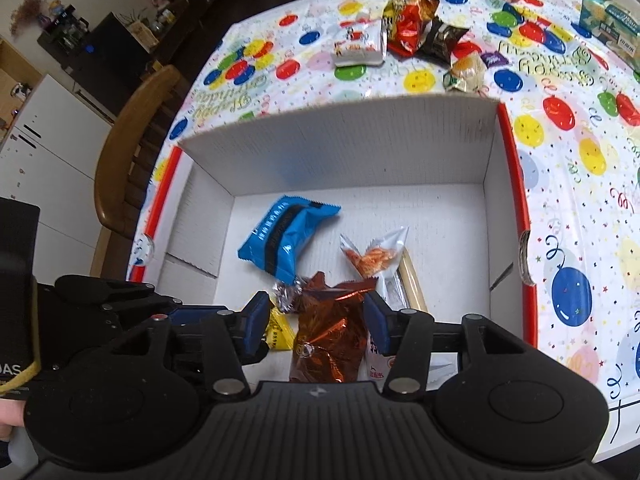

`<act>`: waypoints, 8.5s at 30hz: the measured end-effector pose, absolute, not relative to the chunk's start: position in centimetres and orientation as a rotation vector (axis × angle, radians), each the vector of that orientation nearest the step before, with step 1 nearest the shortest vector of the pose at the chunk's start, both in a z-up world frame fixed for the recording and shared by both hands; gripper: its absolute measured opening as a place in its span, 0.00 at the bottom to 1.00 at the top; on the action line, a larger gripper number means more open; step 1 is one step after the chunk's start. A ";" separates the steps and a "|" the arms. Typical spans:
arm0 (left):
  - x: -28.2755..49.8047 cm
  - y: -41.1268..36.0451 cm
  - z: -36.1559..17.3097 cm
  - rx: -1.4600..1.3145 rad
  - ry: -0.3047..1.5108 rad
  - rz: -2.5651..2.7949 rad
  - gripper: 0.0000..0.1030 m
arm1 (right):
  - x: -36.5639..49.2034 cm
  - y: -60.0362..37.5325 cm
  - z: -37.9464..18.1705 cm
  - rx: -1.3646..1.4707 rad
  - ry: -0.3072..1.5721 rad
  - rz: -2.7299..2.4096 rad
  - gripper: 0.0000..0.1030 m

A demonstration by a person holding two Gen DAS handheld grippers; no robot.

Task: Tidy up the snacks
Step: 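Withdraw both open tools from the box back toward the snack pile, then grasp the white drink pouch with the left tool while the right tool grasps the clear egg-yolk packet, then carry the white pouch and clear packet into the white box and release them, then withdraw both open tools from the box toward the remaining snacks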

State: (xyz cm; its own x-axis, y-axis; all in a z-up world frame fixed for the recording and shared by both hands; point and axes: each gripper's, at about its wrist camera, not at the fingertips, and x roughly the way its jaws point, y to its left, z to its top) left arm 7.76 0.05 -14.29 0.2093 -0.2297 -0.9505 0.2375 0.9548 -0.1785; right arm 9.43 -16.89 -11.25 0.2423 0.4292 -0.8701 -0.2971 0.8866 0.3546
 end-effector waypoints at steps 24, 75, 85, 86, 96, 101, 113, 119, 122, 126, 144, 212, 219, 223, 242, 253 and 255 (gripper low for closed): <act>8.3 1.1 -5.8 -0.006 1.042 -0.296 0.83 | 9.3 -19.2 -2.7 0.108 1.023 0.517 0.73; 37.7 -2.9 -12.6 -0.040 1.087 0.006 0.99 | 37.4 -23.9 -13.4 0.032 1.237 0.423 0.83; 40.3 -2.3 -15.9 -0.066 1.152 0.032 0.99 | 39.2 -22.8 -17.8 0.070 1.323 0.419 0.83; 40.4 -2.3 -16.1 -0.068 1.155 0.034 0.99 | 39.3 -22.7 -18.1 0.071 1.329 0.420 0.83; 41.6 -2.2 -18.0 -0.077 1.192 0.028 0.84 | 39.5 -21.9 -20.2 0.054 1.369 0.422 0.58; 41.7 -2.1 -18.5 -0.098 1.202 0.027 0.65 | 39.3 -21.5 -20.4 0.038 1.370 0.426 0.43; 41.0 -2.0 -18.2 -0.135 1.211 0.033 0.64 | 38.6 -21.9 -19.6 0.038 1.343 0.404 0.39; 39.7 -1.7 -17.6 -0.144 1.210 0.027 0.64 | 37.8 -22.3 -18.0 0.056 1.327 0.422 0.39; 38.8 -1.7 -16.9 -0.140 1.201 0.021 0.64 | 37.1 -22.3 -16.8 0.055 1.314 0.432 0.39; 37.5 -1.5 -15.5 -0.140 1.178 0.009 0.64 | 36.1 -22.5 -15.1 0.057 1.294 0.446 0.39; 29.5 -0.8 -8.4 -0.129 1.102 -0.047 0.64 | 28.7 -22.5 -7.1 0.051 1.165 0.486 0.39; 12.4 -2.4 -14.1 -0.009 1.229 -0.241 0.65 | 10.6 -20.7 -12.5 -0.044 1.247 0.536 0.31; 11.9 -2.5 -12.7 -0.003 1.184 -0.258 0.79 | 10.6 -21.1 -11.6 -0.016 1.221 0.539 0.31; 11.5 -2.5 -11.9 -0.006 1.168 -0.267 0.80 | 10.6 -21.4 -10.7 -0.005 1.188 0.536 0.52; 10.6 -2.5 -5.6 -0.010 1.004 -0.283 0.92 | 11.8 -22.7 -4.9 0.046 1.042 0.548 0.65; 12.7 -2.2 -3.1 -0.038 0.904 -0.215 0.99 | 15.0 -24.0 -2.1 0.055 0.945 0.539 0.80; 13.4 -2.1 -2.9 -0.052 0.899 -0.205 0.99 | 16.0 -24.3 -2.0 0.058 0.944 0.531 0.80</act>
